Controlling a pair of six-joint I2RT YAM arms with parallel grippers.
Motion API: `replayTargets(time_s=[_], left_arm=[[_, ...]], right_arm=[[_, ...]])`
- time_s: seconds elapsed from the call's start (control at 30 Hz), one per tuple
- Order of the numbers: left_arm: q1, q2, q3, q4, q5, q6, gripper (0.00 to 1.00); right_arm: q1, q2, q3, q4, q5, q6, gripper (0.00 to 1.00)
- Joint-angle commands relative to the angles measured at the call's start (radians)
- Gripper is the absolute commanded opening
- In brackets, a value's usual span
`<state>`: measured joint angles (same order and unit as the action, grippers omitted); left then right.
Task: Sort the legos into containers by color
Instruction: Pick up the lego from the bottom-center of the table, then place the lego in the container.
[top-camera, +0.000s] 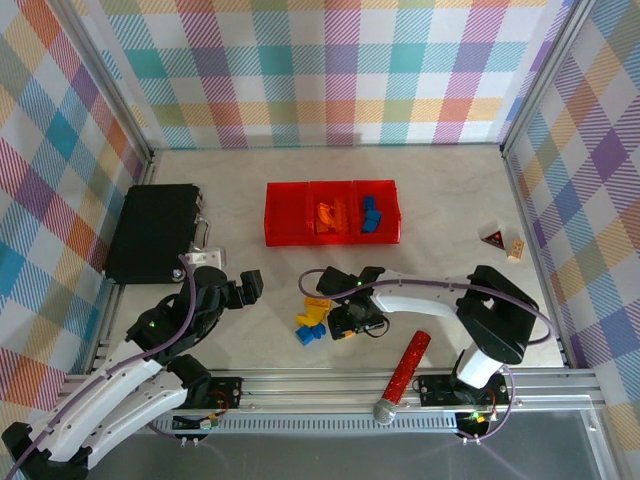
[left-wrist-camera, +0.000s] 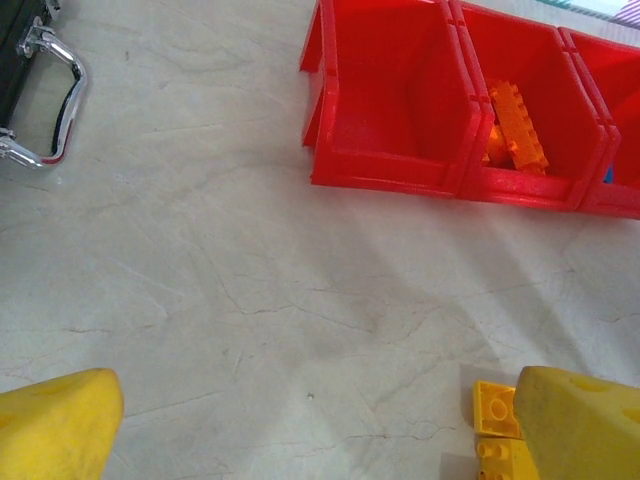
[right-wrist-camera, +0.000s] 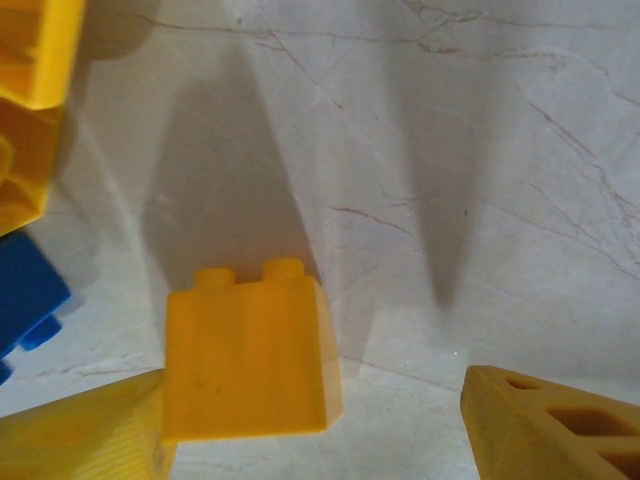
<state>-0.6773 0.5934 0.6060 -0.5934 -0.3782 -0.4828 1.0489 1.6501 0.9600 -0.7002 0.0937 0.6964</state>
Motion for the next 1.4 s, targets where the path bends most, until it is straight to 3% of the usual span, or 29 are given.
replayTargets(time_s=[0.0,0.2,0.57,0.77,0.97,1.37], left_arm=[[-0.001,-0.011,0.028,-0.028,-0.021,-0.001,1.00],[-0.001,-0.010,0.028,-0.032,-0.025,-0.001,1.00],[-0.001,-0.011,0.032,-0.043,-0.047,0.003,1.00],[-0.001,-0.003,0.048,-0.024,-0.051,0.019,1.00],[-0.001,-0.004,0.068,-0.011,-0.049,0.039,1.00],[-0.001,-0.006,0.095,-0.011,-0.077,0.026,1.00]], right_arm=[[0.008,0.035,0.032,-0.027,0.012,-0.018,0.73],[0.008,0.079,0.064,-0.018,0.013,-0.044,0.66],[0.007,0.071,0.153,-0.138,0.092,-0.060,0.32],[-0.041,0.013,0.348,-0.208,0.168,-0.158,0.31],[-0.166,0.035,0.566,-0.132,0.111,-0.287,0.30],[-0.257,0.407,1.064,-0.104,-0.072,-0.431,0.28]])
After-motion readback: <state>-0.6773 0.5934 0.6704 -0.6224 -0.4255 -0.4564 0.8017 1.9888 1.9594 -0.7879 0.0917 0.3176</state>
